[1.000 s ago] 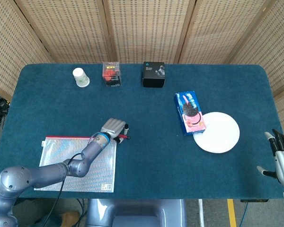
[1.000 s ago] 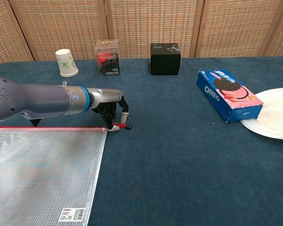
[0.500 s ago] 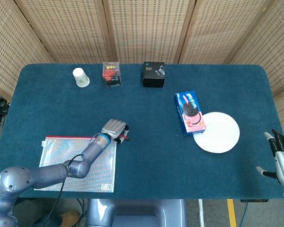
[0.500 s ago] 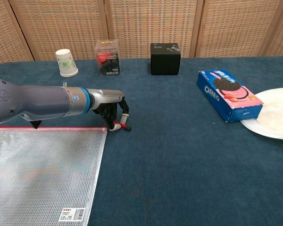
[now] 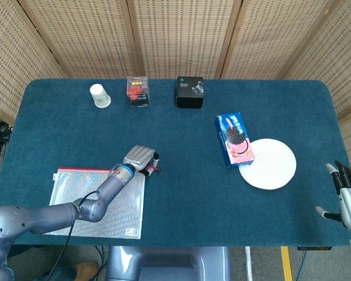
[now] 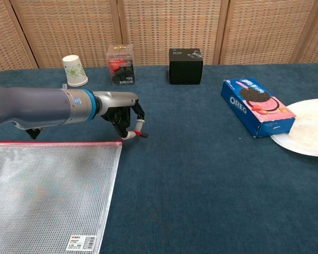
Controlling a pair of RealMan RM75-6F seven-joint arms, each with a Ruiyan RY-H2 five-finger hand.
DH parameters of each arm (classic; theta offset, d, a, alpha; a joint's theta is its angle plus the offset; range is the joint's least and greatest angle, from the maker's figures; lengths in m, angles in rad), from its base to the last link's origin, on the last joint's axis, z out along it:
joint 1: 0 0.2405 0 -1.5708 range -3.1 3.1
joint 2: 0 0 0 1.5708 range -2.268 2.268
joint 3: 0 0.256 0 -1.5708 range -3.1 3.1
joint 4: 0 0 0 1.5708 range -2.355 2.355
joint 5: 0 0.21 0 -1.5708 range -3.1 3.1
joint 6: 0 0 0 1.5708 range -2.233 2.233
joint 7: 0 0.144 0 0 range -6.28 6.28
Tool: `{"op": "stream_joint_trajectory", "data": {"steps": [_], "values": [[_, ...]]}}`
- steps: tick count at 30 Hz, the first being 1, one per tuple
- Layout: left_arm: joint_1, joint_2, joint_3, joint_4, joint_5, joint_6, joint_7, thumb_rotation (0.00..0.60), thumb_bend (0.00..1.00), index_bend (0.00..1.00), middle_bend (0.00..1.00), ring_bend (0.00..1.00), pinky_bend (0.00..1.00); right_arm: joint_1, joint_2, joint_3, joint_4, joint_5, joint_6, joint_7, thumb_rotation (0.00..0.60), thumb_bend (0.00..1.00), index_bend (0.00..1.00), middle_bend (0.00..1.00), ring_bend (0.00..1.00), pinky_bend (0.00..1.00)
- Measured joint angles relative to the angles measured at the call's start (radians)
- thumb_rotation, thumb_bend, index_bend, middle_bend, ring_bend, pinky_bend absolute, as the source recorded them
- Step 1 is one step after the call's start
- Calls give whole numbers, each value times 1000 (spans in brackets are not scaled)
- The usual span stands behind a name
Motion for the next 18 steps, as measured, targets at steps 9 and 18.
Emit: {"op": "stream_joint_trajectory", "data": {"steps": [9,18], "values": [[25,124,-78,-164,124,89,-60,600,566,642,1000,986,1000,106,23,34,-11,-34,-110,145,600,0,80,264,215,0],[3,148,-161,-212,122,124,-99,600,566,644,1000,986,1000,268,65,96,-90,15,-371,321,600,0,210,556,647,456]]}}
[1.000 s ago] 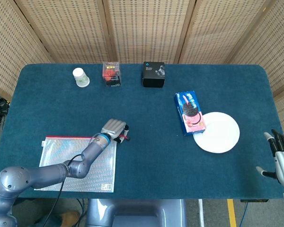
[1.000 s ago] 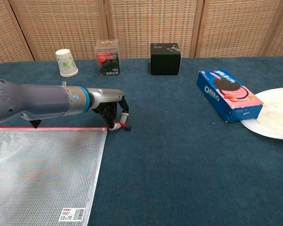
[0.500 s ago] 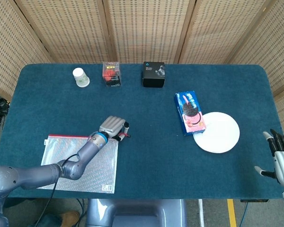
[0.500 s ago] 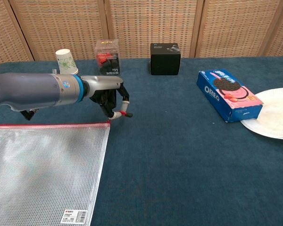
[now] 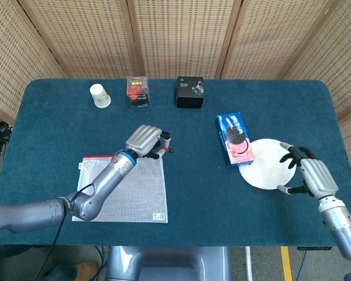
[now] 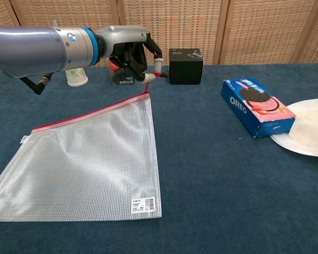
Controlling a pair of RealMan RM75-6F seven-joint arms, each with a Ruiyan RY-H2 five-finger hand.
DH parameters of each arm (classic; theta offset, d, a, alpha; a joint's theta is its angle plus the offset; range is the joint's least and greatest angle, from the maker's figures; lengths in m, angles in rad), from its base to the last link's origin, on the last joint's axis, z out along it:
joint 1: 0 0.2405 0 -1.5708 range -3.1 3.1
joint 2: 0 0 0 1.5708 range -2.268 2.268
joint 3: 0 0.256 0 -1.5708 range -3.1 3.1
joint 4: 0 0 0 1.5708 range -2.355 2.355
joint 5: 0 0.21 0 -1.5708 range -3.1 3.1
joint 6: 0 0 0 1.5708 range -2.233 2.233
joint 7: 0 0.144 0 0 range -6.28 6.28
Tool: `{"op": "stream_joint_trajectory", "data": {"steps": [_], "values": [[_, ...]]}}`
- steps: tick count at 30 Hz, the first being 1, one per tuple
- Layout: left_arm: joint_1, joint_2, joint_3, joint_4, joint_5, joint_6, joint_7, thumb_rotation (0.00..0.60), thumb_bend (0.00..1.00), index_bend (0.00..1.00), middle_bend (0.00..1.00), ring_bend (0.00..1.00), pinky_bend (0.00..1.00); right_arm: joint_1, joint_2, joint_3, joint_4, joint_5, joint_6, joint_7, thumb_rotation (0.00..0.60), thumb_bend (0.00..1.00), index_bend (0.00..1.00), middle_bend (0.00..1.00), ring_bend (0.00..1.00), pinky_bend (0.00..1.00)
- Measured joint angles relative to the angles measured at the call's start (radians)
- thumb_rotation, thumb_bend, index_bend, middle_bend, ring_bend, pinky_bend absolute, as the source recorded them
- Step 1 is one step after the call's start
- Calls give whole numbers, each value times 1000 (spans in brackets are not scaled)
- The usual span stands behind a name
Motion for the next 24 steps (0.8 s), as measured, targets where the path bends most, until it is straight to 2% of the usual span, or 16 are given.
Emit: {"op": "stream_joint_trajectory", "data": {"steps": [3,6,9,14,17,24], "values": [[-9,-6,-24,1,3,0,-29,600,566,642,1000,986,1000,63,8,26,-25,64,-117,61,600,0,238,630,727,594],[-17,-10,-41,-1,7,2,-48,600,566,635,1000,986,1000,128,11,49,-45,140,-241,103,600,0,290,772,834,752],[-19,-13,-42,0,12,9,-49,600,566,634,1000,986,1000,190,15,69,-62,214,-360,142,600,0,300,842,890,847],[-20,-20,-54,0,6,14,-69,600,566,633,1000,985,1000,289,13,96,-81,315,-518,185,600,0,315,849,896,859],[-24,-25,-72,1,-3,11,-92,600,565,633,1000,986,1000,345,-6,112,-82,371,-576,205,600,0,321,849,896,859],[-36,-39,-100,20,-18,5,-131,600,564,633,1000,986,1000,453,-80,118,-40,509,-630,202,600,0,336,849,897,859]]}}
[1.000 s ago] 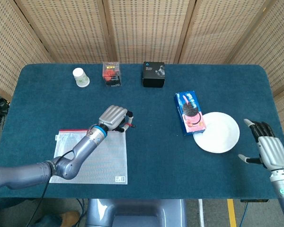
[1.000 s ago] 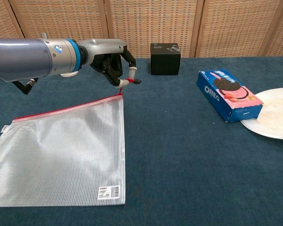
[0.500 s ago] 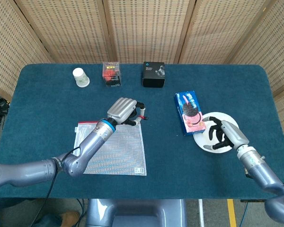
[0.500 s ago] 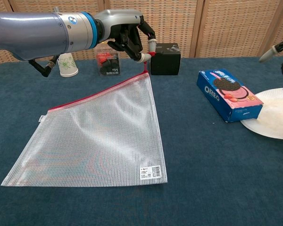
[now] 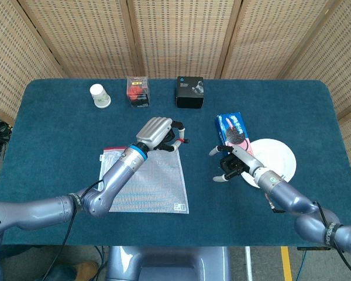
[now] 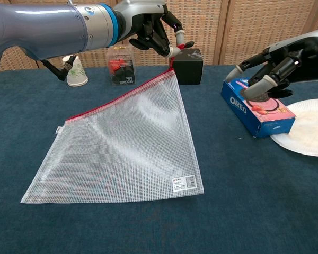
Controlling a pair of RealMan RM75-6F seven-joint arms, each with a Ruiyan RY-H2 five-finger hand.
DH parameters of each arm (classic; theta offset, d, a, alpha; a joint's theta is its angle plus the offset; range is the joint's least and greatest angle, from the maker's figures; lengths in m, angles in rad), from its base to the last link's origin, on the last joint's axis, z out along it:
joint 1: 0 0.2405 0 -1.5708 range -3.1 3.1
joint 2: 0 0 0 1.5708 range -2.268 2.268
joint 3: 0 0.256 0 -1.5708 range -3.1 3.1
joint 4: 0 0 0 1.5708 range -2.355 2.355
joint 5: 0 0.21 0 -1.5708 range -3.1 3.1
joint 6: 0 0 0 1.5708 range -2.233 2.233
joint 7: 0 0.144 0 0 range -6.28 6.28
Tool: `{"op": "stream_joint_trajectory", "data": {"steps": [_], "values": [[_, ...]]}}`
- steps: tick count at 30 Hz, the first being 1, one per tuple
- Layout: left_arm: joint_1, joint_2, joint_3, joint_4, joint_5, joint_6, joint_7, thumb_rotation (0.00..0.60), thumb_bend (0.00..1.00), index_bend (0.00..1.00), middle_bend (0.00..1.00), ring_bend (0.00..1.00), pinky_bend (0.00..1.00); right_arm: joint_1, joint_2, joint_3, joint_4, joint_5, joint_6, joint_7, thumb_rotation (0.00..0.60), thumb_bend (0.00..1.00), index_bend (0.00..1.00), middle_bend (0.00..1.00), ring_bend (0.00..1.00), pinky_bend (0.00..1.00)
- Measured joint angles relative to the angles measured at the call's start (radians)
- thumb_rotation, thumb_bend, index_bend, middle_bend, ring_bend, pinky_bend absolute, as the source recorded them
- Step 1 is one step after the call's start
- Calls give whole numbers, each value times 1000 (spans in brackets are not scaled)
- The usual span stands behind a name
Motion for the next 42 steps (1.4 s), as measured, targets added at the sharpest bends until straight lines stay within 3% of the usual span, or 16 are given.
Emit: {"op": "stream_joint_trajectory", "data": {"steps": [11,17,26,42], "values": [[0,-27,-16,25,5,-9,-74,600,564,633,1000,985,1000,137,-140,-58,82,270,101,-119,600,0,362,855,904,863],[3,-38,-17,30,5,-7,-96,600,563,634,1000,986,1000,176,-208,-68,118,358,155,-168,600,0,403,857,905,863],[6,-64,-20,37,25,16,-119,600,564,634,1000,986,1000,192,-263,-13,134,433,175,-172,600,13,486,861,910,864],[19,-70,-29,25,38,36,-139,600,563,634,1000,986,1000,211,-313,21,148,525,221,-231,600,126,538,871,916,863]]}}
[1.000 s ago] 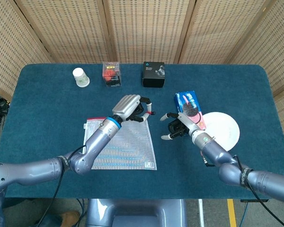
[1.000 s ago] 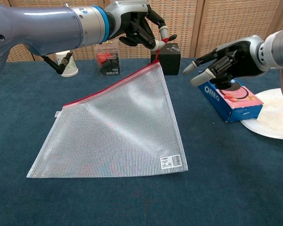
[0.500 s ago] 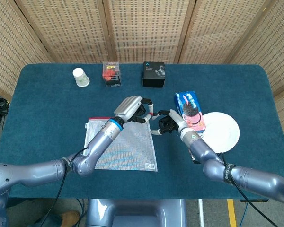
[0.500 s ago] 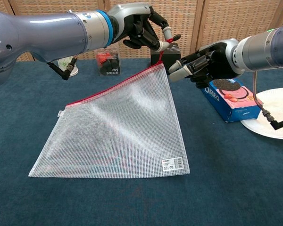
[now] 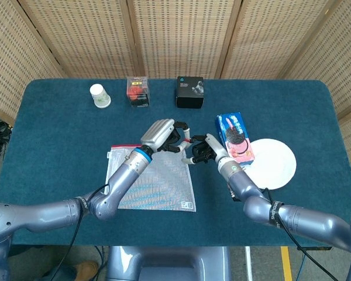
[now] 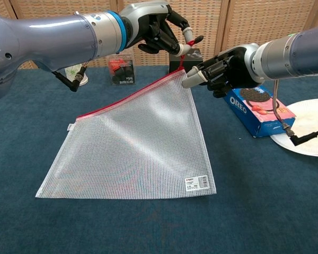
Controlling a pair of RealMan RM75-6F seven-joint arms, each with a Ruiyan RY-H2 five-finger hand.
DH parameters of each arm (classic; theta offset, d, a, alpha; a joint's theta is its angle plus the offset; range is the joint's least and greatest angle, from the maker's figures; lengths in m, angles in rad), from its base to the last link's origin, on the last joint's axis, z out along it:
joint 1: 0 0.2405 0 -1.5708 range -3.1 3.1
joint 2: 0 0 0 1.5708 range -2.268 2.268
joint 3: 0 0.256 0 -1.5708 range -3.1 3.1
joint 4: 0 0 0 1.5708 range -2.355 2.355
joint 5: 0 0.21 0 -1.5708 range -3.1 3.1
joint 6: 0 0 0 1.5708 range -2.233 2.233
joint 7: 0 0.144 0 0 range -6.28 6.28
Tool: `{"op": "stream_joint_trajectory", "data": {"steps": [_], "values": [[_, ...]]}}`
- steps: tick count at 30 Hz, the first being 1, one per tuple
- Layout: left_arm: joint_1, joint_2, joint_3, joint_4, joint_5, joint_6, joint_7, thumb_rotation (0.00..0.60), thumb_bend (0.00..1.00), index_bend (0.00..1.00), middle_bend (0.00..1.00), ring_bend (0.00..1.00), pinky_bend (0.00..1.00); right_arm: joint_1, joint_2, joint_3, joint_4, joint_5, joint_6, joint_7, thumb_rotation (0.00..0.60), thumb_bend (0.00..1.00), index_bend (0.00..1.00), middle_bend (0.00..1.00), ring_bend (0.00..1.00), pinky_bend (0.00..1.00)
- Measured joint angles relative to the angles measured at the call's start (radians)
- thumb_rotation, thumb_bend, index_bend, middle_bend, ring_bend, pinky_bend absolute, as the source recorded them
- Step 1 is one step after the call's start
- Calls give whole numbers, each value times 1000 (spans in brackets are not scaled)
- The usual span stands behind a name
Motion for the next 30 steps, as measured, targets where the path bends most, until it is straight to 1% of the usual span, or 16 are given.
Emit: {"op": "stream_joint_trajectory", "data": {"steps": [4,10,15,21,25,30], "values": [[0,-4,-6,-2,3,5,-6,600,564,634,1000,986,1000,3,-5,10,-2,18,2,-11,600,156,543,870,916,864],[1,-9,-8,-5,7,11,-10,600,564,634,1000,986,1000,7,-13,20,-2,34,1,-26,600,232,554,871,916,863],[7,-13,-7,-6,12,17,-16,600,564,634,1000,986,1000,11,-22,27,-1,51,9,-40,600,329,586,874,917,863],[13,-14,-7,-9,11,12,-28,600,564,634,1000,985,1000,8,-30,35,-2,60,19,-51,600,434,589,878,918,863],[15,-13,-7,-10,14,9,-31,600,564,634,1000,986,1000,3,-32,40,-3,62,23,-55,600,463,589,878,918,864],[16,-11,-5,-11,16,6,-30,600,564,634,1000,986,1000,-2,-32,46,-4,65,22,-61,600,466,589,878,918,863]]}}
